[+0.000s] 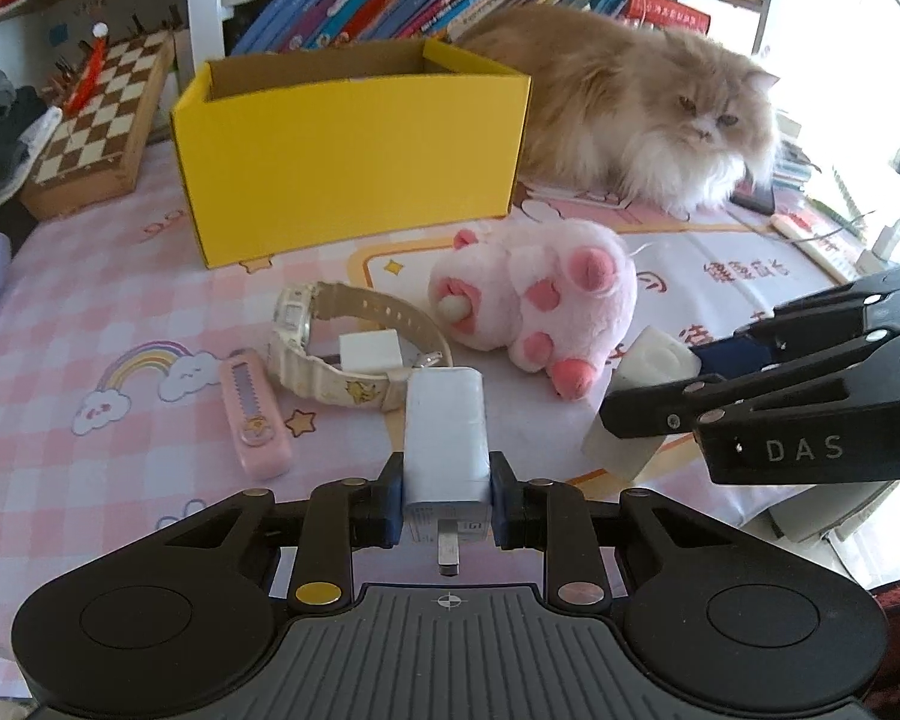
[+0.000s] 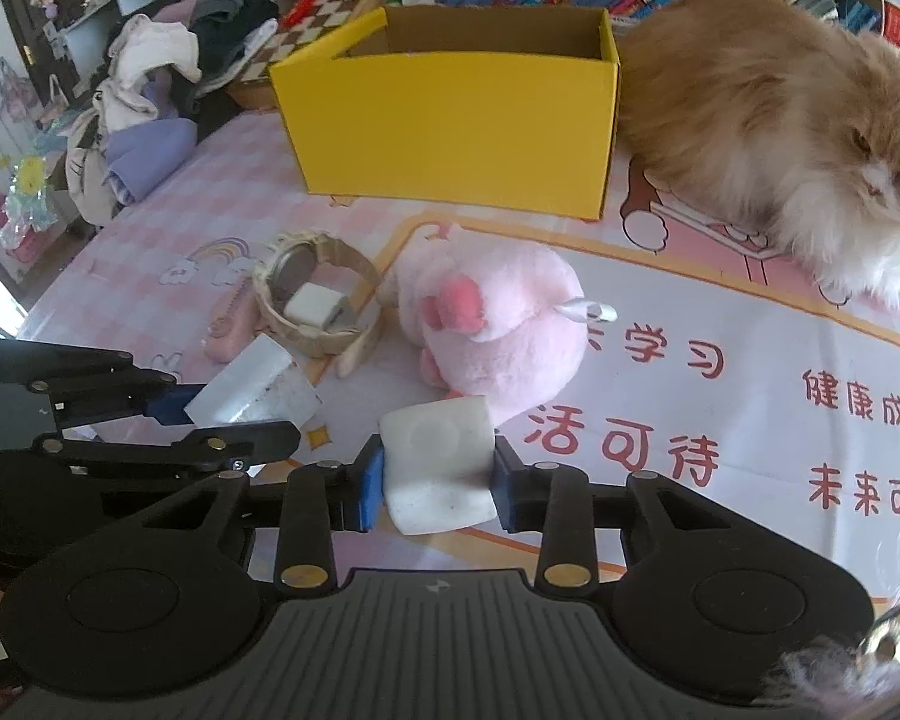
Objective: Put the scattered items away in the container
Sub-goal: 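Carry the charger with the left tool while the right tool carries the cube into the yellow box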
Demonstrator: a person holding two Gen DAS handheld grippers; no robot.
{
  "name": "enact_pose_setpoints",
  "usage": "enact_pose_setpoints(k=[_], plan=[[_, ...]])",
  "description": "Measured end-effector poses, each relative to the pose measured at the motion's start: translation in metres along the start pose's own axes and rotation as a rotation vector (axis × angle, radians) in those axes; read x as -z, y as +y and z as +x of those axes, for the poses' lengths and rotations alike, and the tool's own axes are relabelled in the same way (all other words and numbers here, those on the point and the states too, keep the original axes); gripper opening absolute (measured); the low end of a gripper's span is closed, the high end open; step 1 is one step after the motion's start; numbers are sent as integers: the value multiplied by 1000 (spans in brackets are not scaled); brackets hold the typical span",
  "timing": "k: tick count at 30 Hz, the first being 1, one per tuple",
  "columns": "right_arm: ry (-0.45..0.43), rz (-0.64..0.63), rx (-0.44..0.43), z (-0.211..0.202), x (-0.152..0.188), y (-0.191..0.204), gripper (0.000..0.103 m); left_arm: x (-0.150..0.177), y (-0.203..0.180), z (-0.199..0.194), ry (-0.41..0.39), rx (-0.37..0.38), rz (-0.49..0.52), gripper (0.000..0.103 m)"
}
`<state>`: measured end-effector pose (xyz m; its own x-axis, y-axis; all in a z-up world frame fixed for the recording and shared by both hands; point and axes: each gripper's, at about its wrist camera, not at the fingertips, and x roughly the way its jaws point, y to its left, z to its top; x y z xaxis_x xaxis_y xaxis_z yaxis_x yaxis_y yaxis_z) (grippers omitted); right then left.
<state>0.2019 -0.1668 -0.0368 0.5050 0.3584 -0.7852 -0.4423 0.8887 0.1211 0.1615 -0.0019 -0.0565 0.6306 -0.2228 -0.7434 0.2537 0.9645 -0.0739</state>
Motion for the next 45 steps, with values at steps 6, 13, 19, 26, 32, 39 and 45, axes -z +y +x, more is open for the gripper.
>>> enact_pose_setpoints(k=[6,13,19,26,32,39,45], plan=[[-17,20,5,-10,3,4,33,-1,4,-20,-35,16,1,25],[-46,-4,-3,-27,-5,12,33,-13,5,-42,-85,48,53,25],[-77,-52,-19,-47,-32,13,33,-32,11,-61,-123,72,100,25],[-147,-120,-26,-73,-80,10,33,-75,23,-85,-196,77,164,25],[-203,-173,-31,-91,-124,6,33,-115,33,-95,-265,63,185,25],[-217,-190,-35,-89,-166,-6,33,-149,39,-83,-276,48,202,25],[-236,-210,-28,-75,-204,-17,33,-183,47,-61,-274,40,180,25]])
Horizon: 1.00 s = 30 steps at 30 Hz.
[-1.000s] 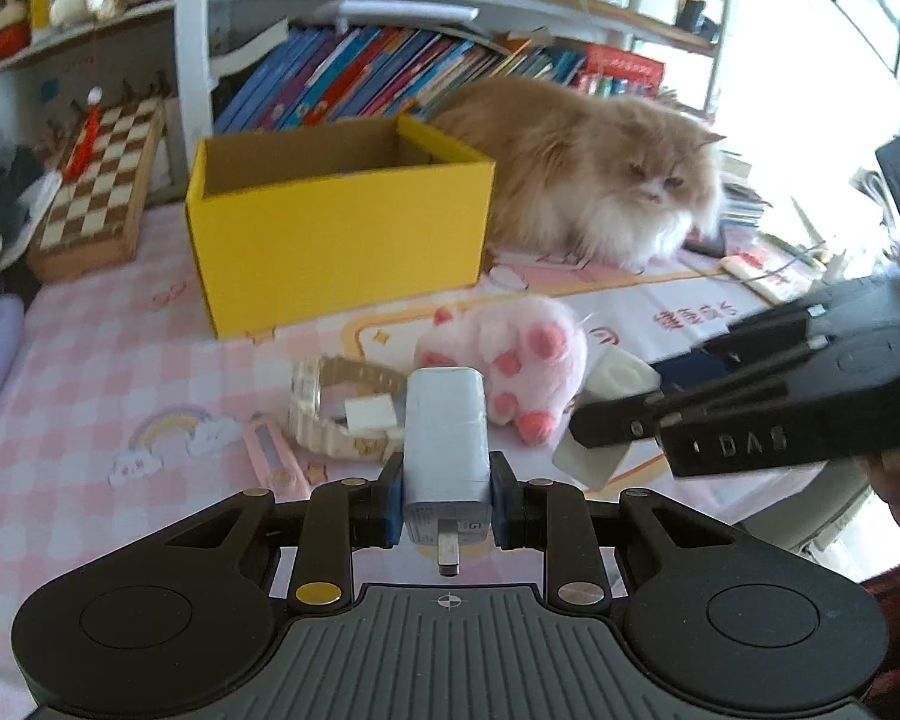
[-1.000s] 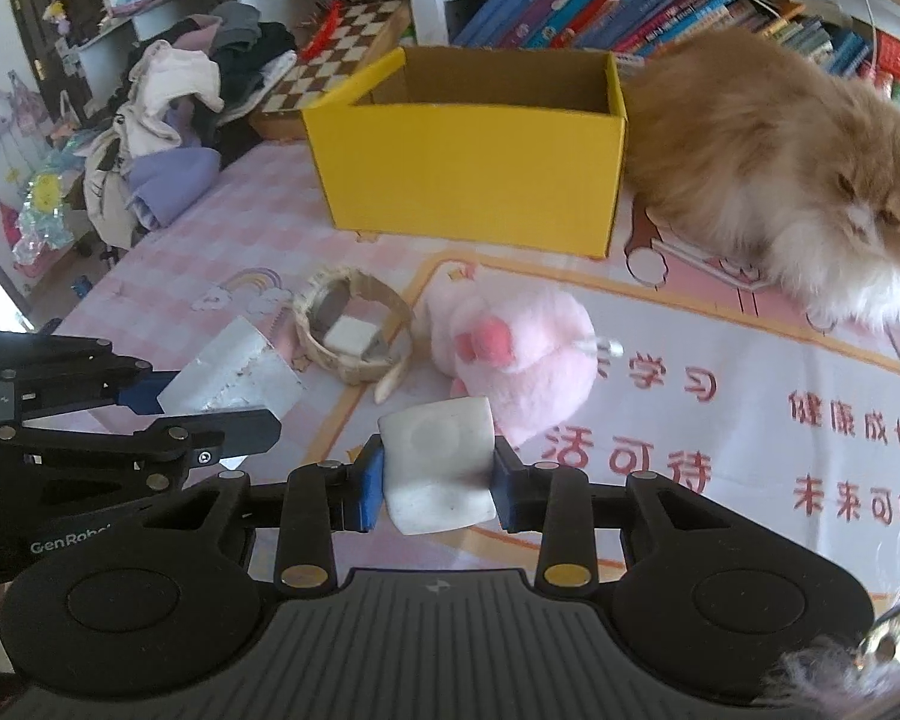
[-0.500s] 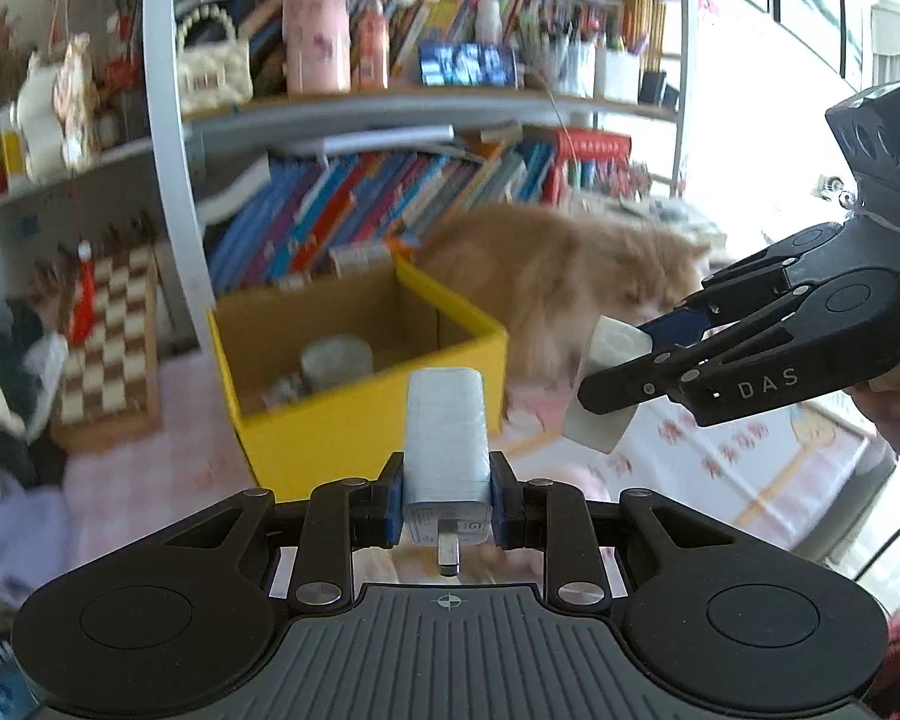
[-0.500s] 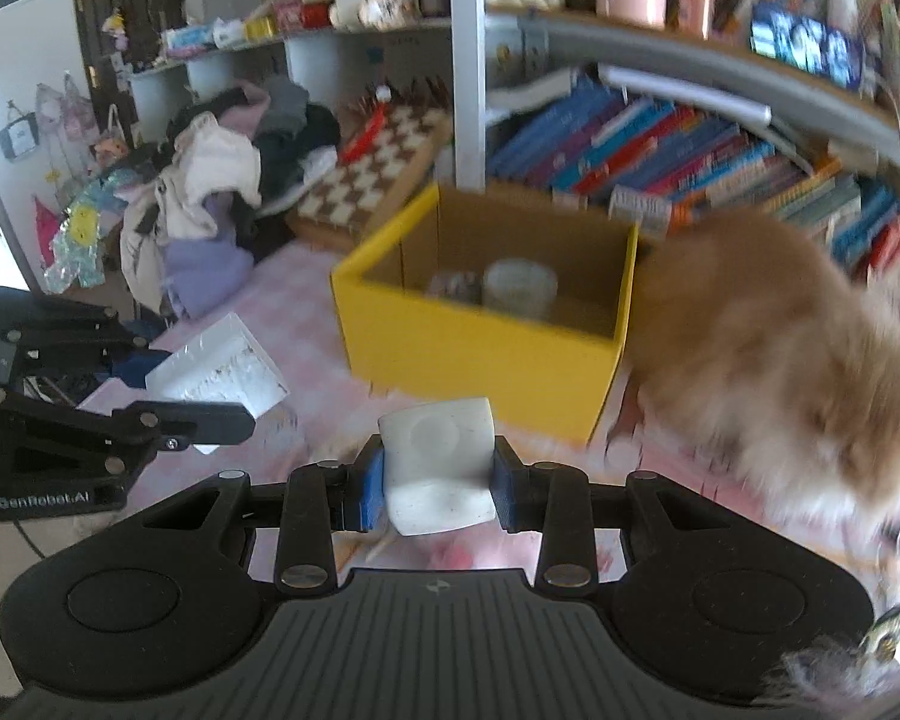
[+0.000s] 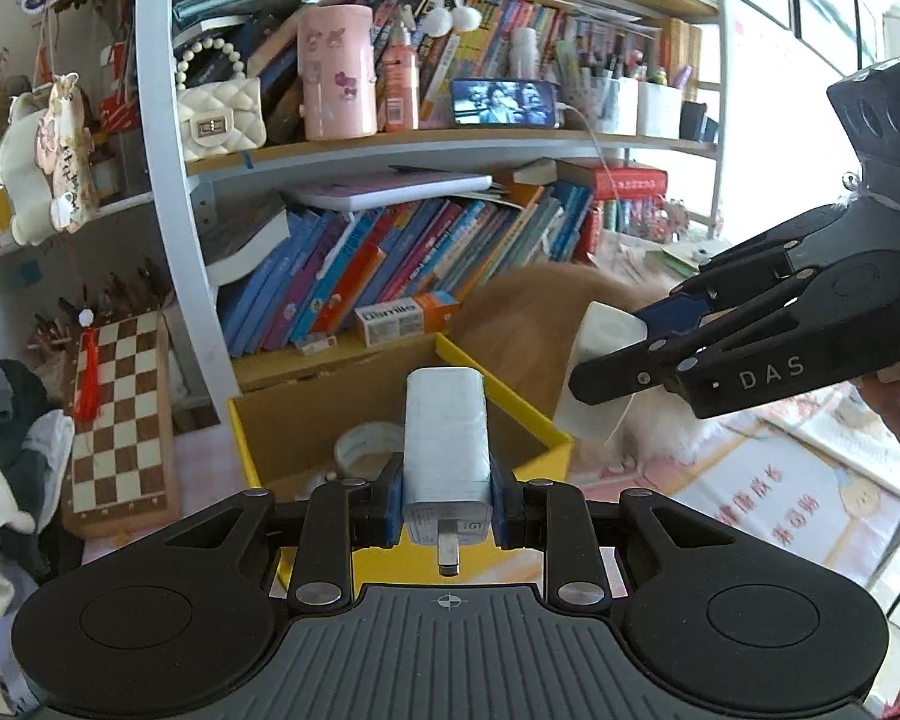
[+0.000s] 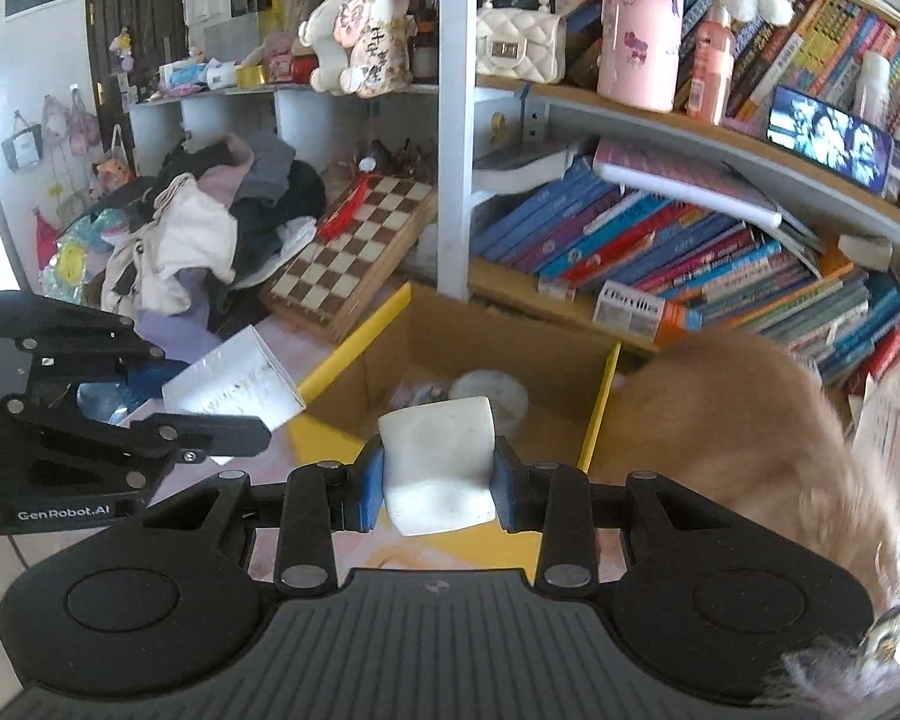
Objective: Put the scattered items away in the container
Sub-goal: 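Carry the charger with the left tool while the right tool carries the cube into the yellow box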
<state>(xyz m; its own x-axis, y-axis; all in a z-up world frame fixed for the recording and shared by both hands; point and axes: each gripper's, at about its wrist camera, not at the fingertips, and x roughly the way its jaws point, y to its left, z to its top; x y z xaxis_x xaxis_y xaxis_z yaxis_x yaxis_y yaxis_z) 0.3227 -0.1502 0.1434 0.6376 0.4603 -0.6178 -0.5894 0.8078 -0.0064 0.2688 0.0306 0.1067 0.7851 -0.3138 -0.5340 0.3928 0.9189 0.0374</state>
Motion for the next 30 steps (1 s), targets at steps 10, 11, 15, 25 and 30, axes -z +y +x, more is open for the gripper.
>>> enact_pose_setpoints(k=[10,11,15,25,30], plan=[[61,-28,-35,58,-27,-29,33,-16,19,54,71,-37,-26,25],[74,-32,-40,66,-28,-31,33,-16,21,59,81,-41,-29,25],[116,-46,-54,95,-30,-38,33,-18,28,83,126,-52,-42,25],[215,-103,-72,158,-27,-53,33,-11,40,136,251,-60,-26,25],[260,-140,-92,184,-24,-56,33,-5,47,159,305,-42,-26,25]])
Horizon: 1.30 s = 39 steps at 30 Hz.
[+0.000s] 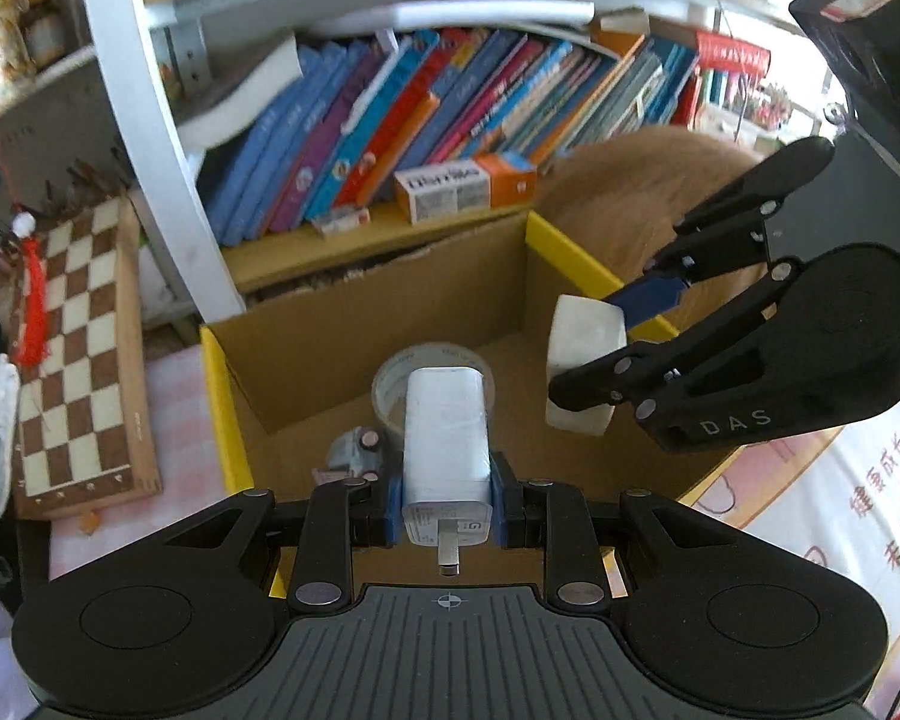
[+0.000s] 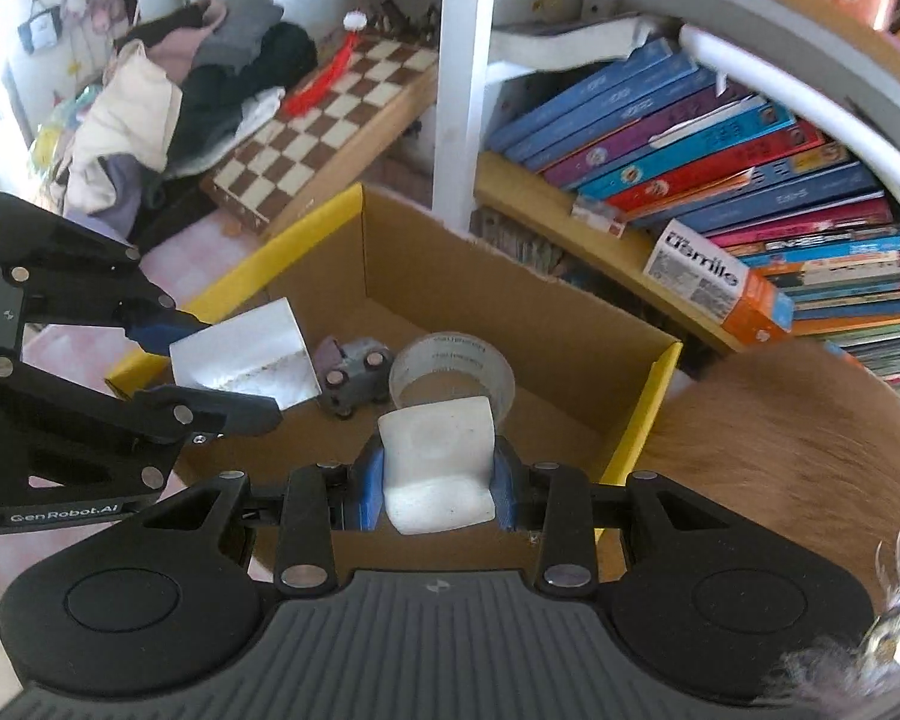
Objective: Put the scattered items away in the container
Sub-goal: 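Carry the charger with the left tool while the right tool carries the cube into the yellow box, then open the left tool to drop the charger while the right tool releases the cube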
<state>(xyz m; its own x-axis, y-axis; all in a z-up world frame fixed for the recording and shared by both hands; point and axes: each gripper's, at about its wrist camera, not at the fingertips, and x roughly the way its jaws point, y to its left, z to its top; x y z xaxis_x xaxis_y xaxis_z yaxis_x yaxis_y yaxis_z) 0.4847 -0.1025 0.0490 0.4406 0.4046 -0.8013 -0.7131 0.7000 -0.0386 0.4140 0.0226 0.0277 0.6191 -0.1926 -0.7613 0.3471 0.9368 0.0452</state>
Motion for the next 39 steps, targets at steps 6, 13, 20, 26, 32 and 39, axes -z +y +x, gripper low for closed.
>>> enact_pose_setpoints(k=[6,13,20,26,32,39], plan=[[60,-57,-20,28,-1,-3,33,0,2,26,78,25,35,25],[124,-152,-44,58,-5,-3,33,-4,4,49,156,63,75,25],[175,-216,-65,80,-4,-4,33,-5,4,66,227,94,102,25],[215,-236,-86,93,-4,-10,33,-6,4,78,277,117,122,25],[252,-265,-90,105,-3,-10,33,-6,3,90,323,133,141,25],[249,-262,-95,108,-5,-8,35,-5,2,91,323,127,151,25]])
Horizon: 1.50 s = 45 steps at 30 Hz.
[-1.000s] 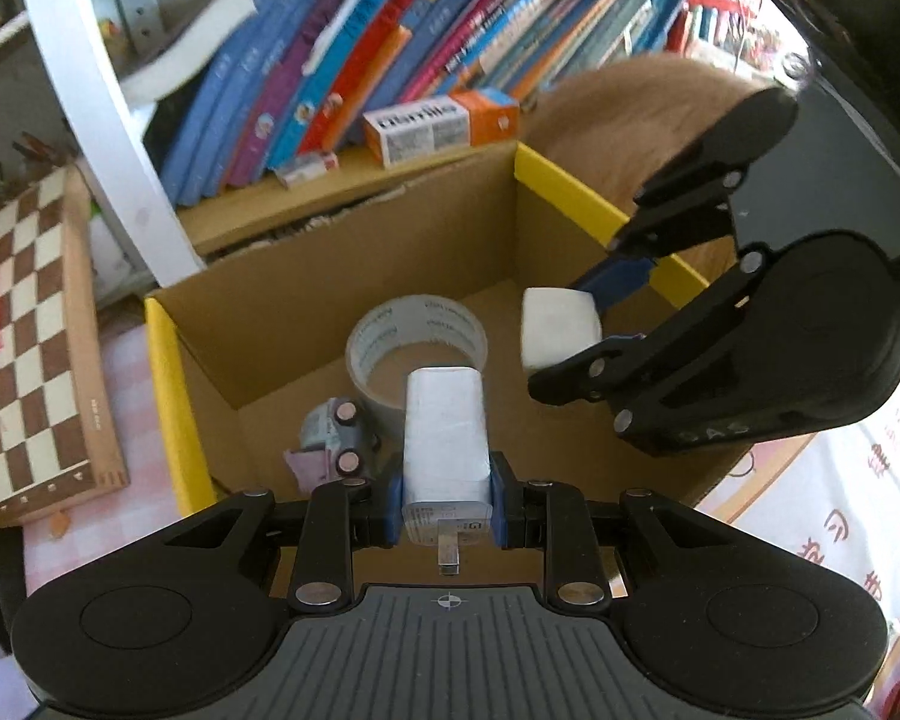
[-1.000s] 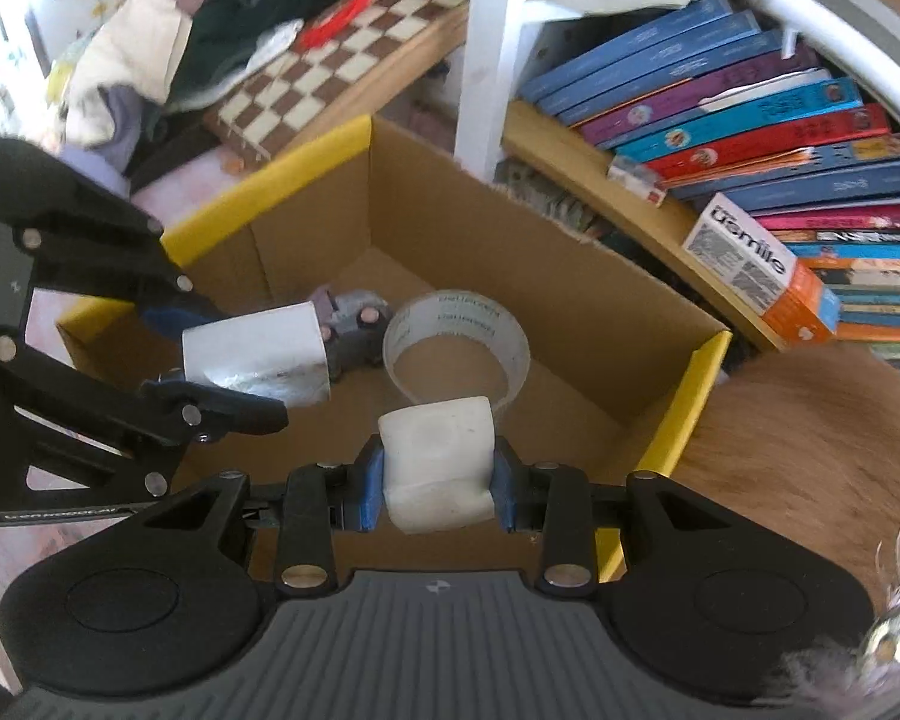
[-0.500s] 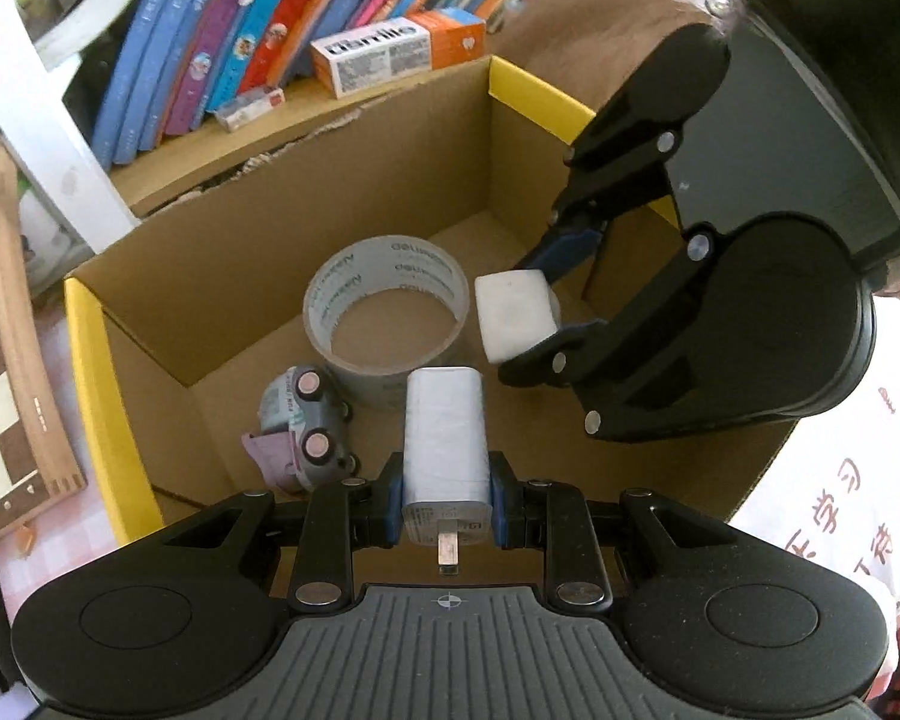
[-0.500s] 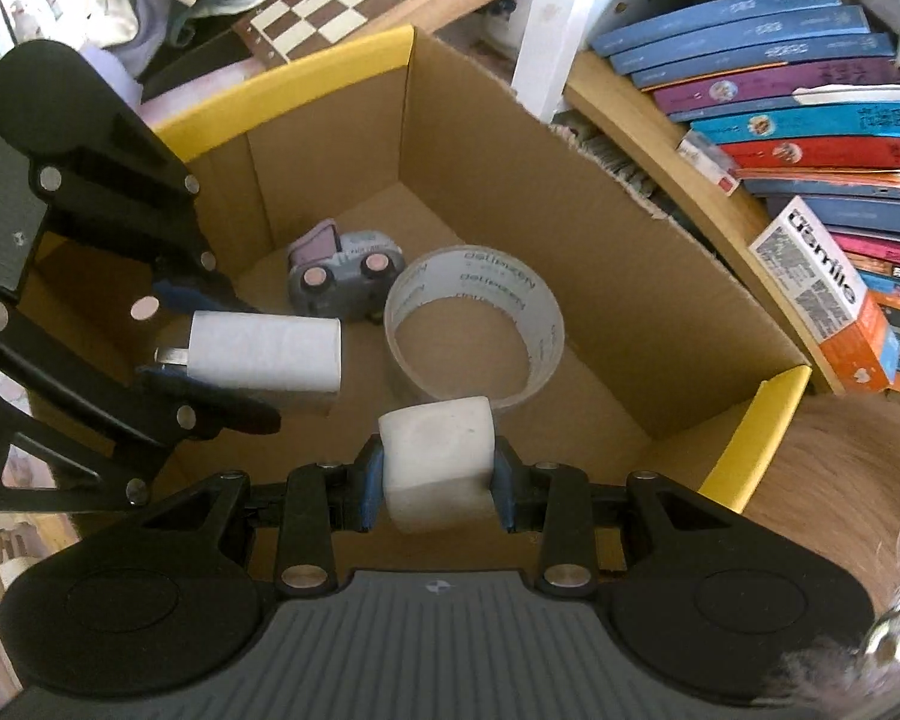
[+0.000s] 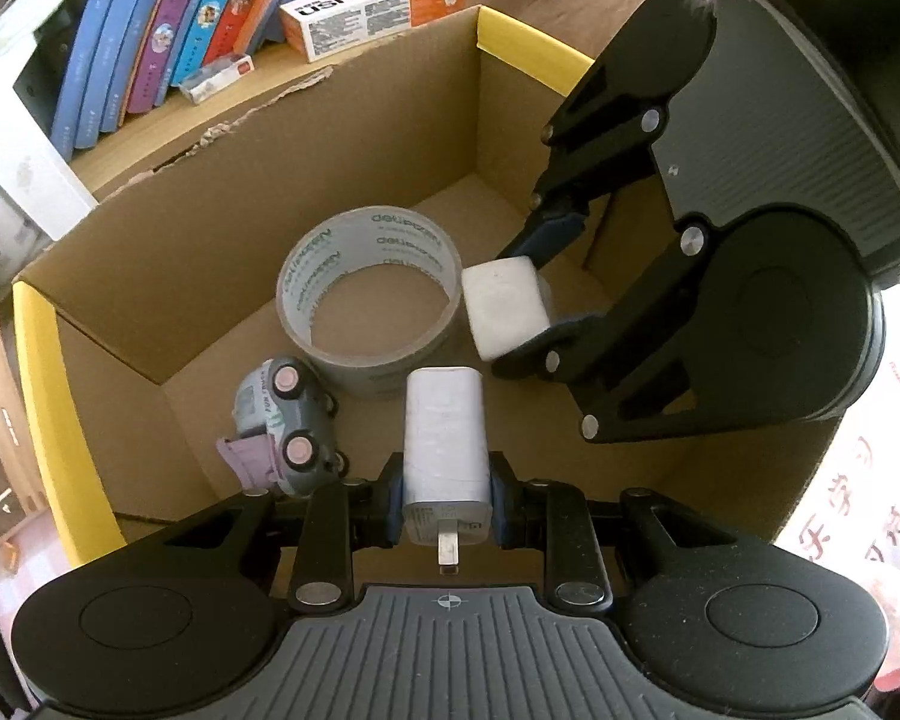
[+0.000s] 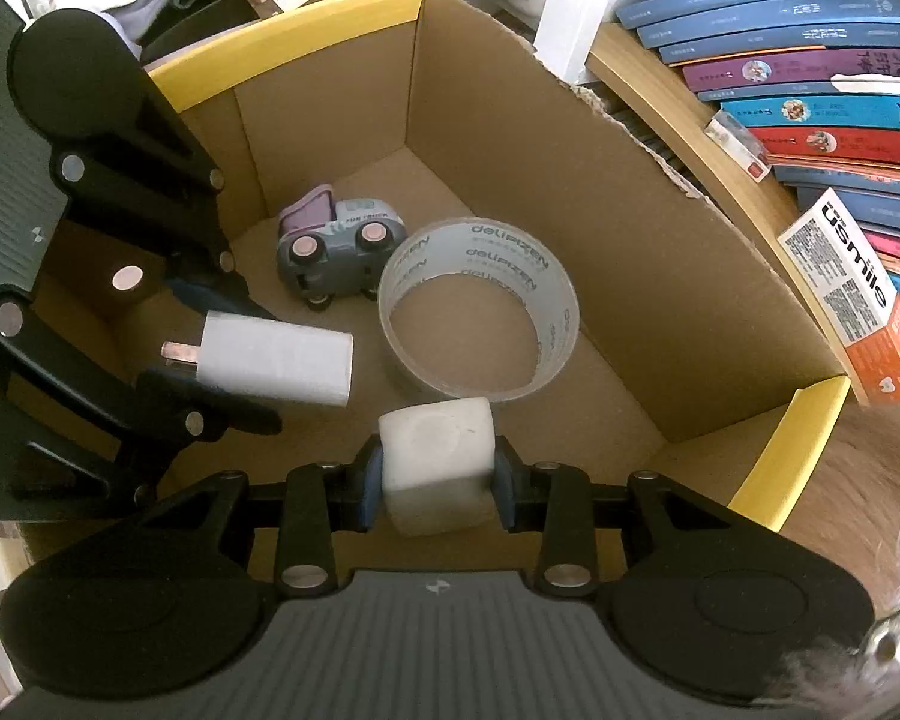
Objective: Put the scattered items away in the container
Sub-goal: 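Open the left tool to drop the charger while the right tool releases the cube, then withdraw both open tools from the box back over the table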
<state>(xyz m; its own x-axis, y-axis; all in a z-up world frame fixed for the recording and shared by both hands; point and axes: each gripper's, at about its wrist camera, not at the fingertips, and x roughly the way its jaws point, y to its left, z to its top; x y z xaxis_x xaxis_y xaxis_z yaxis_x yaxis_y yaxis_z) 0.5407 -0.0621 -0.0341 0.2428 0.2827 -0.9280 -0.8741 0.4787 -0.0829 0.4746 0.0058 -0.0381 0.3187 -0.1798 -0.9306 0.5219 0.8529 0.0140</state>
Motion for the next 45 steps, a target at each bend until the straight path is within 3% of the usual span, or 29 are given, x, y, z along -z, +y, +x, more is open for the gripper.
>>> enact_pose_setpoints(k=[3,7,8,25,41,45], plan=[[-4,6,5,0,0,0,39,0,-2,-6,-22,-15,-1,29],[-31,11,18,-8,0,-1,58,0,-3,-14,-54,-33,-4,38],[-38,12,19,-10,0,-1,59,0,-3,-18,-63,-38,-7,39],[-163,44,70,-75,8,17,62,19,-14,-76,-237,-142,-44,66],[-281,106,145,-143,36,72,63,68,-45,-139,-398,-189,-48,70],[-317,147,155,-159,49,91,65,88,-59,-157,-445,-218,-44,79]])
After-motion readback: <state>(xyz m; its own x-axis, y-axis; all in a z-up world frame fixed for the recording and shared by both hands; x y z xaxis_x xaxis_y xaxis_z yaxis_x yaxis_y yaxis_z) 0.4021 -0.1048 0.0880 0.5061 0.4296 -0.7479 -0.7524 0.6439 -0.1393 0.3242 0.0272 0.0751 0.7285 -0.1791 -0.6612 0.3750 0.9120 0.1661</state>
